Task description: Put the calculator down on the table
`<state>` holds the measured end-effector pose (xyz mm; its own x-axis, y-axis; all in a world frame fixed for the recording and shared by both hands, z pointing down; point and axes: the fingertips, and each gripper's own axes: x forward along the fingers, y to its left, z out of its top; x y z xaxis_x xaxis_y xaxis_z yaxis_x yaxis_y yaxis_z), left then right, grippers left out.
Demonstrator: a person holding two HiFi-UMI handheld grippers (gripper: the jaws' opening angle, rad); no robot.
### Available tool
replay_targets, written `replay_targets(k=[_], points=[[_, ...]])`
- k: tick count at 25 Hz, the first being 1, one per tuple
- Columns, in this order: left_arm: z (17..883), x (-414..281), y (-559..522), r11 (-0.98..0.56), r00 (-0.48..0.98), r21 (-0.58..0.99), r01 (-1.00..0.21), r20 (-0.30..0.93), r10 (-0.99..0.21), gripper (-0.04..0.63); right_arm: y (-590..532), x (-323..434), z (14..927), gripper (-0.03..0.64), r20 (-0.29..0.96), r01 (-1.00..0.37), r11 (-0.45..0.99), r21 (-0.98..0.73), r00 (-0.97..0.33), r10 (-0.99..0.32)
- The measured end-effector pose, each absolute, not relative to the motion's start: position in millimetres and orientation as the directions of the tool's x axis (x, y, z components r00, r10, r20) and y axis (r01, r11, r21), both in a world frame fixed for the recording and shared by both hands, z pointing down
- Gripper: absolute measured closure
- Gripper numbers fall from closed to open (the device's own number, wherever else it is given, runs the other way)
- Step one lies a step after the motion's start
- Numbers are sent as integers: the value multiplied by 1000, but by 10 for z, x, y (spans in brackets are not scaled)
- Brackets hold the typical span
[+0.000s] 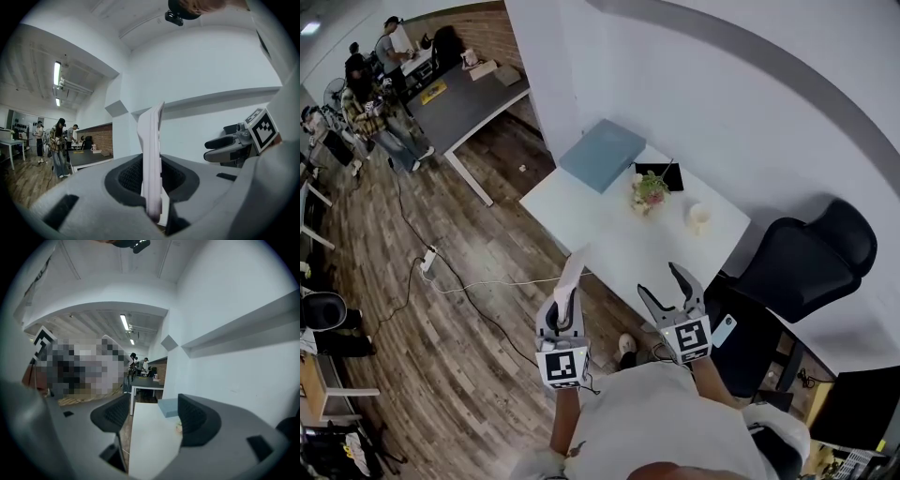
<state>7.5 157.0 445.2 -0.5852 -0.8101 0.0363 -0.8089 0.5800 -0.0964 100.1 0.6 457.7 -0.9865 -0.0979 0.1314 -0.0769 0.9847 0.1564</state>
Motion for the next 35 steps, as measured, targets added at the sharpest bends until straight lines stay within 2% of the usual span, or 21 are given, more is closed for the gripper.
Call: replay_targets(k=[12, 22, 35], points=[[4226, -285, 1063, 581, -585, -100, -808, 9, -811, 526, -483, 595, 4437, 290, 86, -98, 978, 185, -990, -116], [4261, -641, 909, 565, -572, -138, -814, 13, -820, 526, -631, 232, 4453, 295, 95, -100, 980, 172, -989, -117], [4326, -1550, 635, 450, -457, -128, -884, 30, -889, 526, -813, -480, 4497, 303, 120, -234, 957, 173, -959, -256]])
